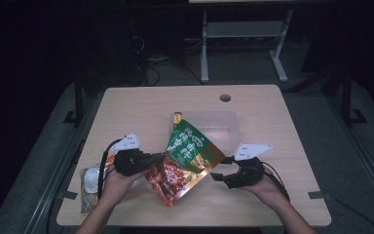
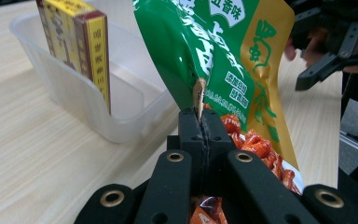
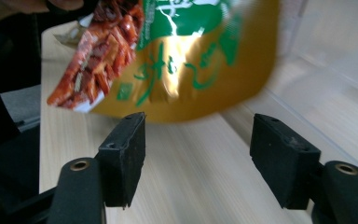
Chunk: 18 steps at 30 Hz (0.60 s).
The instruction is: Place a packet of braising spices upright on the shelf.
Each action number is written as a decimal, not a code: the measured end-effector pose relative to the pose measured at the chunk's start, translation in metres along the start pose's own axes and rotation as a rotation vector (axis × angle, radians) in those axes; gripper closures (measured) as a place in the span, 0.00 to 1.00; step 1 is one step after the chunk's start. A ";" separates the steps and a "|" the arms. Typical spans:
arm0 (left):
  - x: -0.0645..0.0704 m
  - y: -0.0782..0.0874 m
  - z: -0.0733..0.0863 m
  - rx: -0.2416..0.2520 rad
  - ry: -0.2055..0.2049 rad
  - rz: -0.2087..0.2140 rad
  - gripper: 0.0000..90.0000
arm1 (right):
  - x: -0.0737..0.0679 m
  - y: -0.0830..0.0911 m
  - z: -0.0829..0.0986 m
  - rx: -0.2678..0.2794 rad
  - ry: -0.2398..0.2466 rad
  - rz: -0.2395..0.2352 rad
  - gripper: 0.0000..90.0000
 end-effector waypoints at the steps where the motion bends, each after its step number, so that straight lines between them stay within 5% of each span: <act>1: 0.001 0.000 -0.001 0.008 -0.003 -0.004 0.99 | -0.001 -0.008 -0.006 0.006 -0.010 -0.029 0.42; 5: 0.002 0.000 -0.001 0.024 0.004 -0.004 0.99 | 0.000 -0.016 -0.011 0.020 -0.024 -0.063 0.46; 13: 0.006 -0.002 -0.001 0.058 -0.006 -0.002 0.99 | 0.002 -0.024 -0.023 0.101 -0.089 -0.139 0.76; 18: 0.006 -0.004 0.000 0.071 -0.005 -0.002 0.99 | 0.002 -0.022 -0.022 0.101 -0.109 -0.157 0.89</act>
Point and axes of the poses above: each handheld gripper's, and its own axes: y roughly backward along the jaws, z roughly out of its underside, x roughly to its right, the point moved 1 cm from there along -y, roughly forward along the jaws, and after that the axes turned 7 degrees about -x, right-handed, at the moved point
